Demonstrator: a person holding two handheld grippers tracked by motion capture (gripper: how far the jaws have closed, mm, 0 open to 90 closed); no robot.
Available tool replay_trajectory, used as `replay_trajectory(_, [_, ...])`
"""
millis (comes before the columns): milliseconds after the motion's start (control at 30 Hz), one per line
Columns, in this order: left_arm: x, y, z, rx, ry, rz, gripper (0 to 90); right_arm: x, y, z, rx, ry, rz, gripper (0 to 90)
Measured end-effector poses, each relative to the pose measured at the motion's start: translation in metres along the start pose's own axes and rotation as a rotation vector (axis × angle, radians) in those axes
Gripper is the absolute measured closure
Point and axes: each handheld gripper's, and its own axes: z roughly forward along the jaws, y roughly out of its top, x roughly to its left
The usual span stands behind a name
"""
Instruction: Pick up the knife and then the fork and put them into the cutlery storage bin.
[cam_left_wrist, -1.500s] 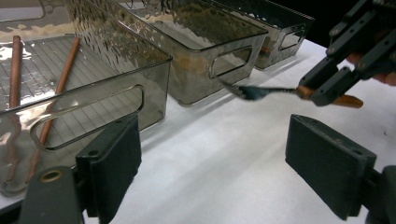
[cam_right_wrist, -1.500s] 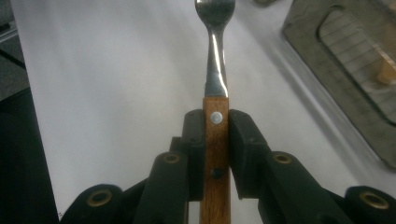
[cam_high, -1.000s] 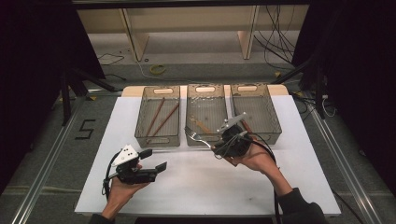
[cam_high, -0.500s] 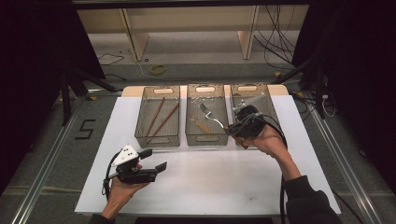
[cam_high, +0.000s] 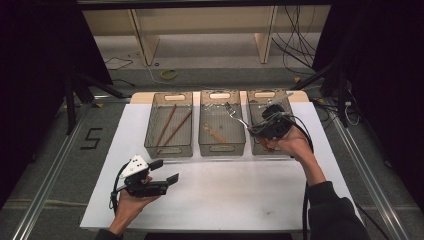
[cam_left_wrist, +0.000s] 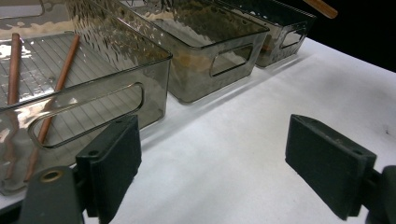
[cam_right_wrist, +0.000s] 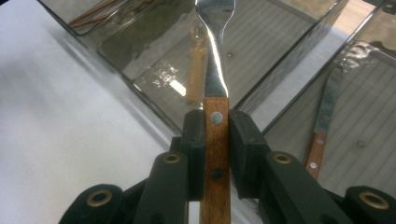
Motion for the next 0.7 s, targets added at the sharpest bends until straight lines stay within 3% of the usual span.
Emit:
replay_trajectory(333, [0.000, 0.000, 0.000, 0.000, -0.001, -0.001, 17.7, -0.021, 0.005, -0.004, -0.012, -0.039, 0.049, 77.9])
replay_trajectory(700, [0.000, 0.000, 0.000, -0.003, 0.000, -0.006, 17.7, -0.052, 0.008, 0.002, 0.004, -0.108, 0.147, 77.9])
